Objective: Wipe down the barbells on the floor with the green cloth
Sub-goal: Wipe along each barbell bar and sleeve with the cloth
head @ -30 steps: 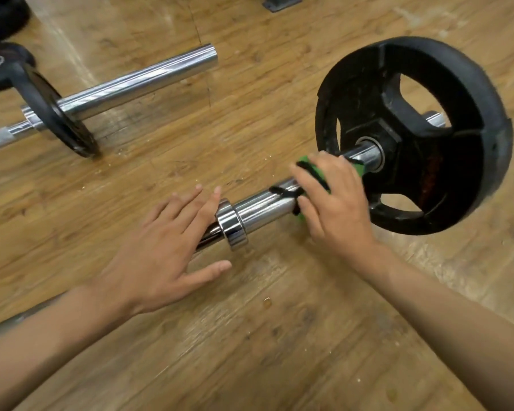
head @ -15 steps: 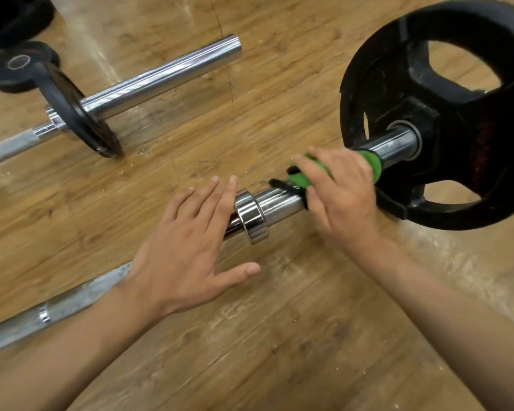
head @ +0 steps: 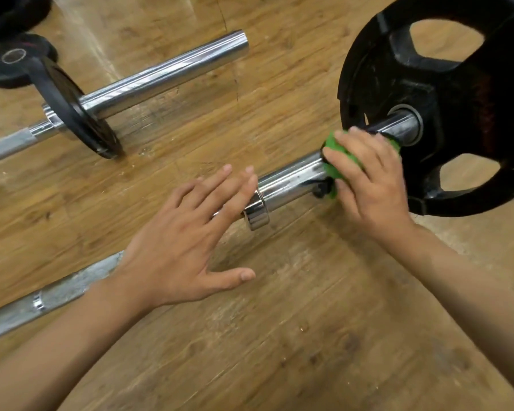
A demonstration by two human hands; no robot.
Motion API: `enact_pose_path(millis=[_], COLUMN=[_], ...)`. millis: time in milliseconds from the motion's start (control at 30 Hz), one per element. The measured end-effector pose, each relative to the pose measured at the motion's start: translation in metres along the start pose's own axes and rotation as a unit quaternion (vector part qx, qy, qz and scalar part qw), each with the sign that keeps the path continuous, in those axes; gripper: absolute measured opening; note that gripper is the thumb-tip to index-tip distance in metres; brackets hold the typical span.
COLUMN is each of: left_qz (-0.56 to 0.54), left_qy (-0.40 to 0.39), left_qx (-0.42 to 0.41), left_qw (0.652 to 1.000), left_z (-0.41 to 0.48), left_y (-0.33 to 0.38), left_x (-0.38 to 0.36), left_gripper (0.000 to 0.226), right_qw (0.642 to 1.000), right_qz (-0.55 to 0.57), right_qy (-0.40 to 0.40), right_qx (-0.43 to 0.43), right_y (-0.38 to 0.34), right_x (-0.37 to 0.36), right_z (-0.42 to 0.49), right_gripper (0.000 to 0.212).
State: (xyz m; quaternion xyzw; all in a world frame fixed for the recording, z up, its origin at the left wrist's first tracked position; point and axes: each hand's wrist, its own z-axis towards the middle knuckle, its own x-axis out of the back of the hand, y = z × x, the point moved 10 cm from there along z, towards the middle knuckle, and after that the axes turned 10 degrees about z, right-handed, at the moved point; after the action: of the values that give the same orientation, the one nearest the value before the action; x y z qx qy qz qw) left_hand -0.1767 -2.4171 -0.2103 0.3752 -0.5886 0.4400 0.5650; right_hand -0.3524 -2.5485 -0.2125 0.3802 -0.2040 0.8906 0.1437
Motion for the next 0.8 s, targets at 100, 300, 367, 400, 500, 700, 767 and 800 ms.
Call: enact_pose_path(millis=[100, 300, 367, 400, 500, 700, 767, 800], left_qz=[0.024, 0.018, 0.008, 0.003, -0.008, -0.016, -0.016, -0.017], left_qy=[-0.005, 0.004, 0.011, 0.013, 0.016, 0.016, 0.014, 0.01], left_qx=[0.014, 0.031, 0.04, 0.045, 0.047, 0.062, 0.065, 0.068], left_qw=[1.0, 0.999, 0.999, 0.999, 0.999, 0.998, 0.998, 0.998], left_z=[0.005, 0.009, 0.009, 0.009, 0.013, 0.02, 0.023, 0.024], left_y=[-0.005, -0.017, -0.022, -0.026, -0.034, -0.051, -0.056, -0.058], left_x=[-0.001, -0.002, -0.002, -0.001, -0.003, -0.005, -0.006, -0.006], left_gripper=[0.104, 0.102, 0.097, 0.096, 0.096, 0.097, 0.097, 0.097], right_qw=[0.982, 0.997, 0.997, 0.996, 0.999, 0.969, 0.993, 0.996], right_qz=[0.014, 0.059, 0.028, 0.013, 0.009, 0.062, 0.102, 0.093], right_qy=[0.101, 0.03, -0.029, -0.035, 0.012, 0.123, 0.024, -0.015], right_qx=[-0.157, -0.041, 0.066, 0.078, -0.033, -0.205, -0.062, 0.004], right_y=[0.032, -0.067, -0.055, -0.04, 0.024, -0.023, -0.07, -0.074], right_x=[0.016, -0.04, -0.039, -0.035, -0.014, -0.038, -0.062, -0.064], right_z=[0.001, 0.024, 0.026, 0.027, 0.031, 0.056, 0.064, 0.066], right_gripper=[0.043, 0.04, 0.042, 0.045, 0.045, 0.039, 0.04, 0.041])
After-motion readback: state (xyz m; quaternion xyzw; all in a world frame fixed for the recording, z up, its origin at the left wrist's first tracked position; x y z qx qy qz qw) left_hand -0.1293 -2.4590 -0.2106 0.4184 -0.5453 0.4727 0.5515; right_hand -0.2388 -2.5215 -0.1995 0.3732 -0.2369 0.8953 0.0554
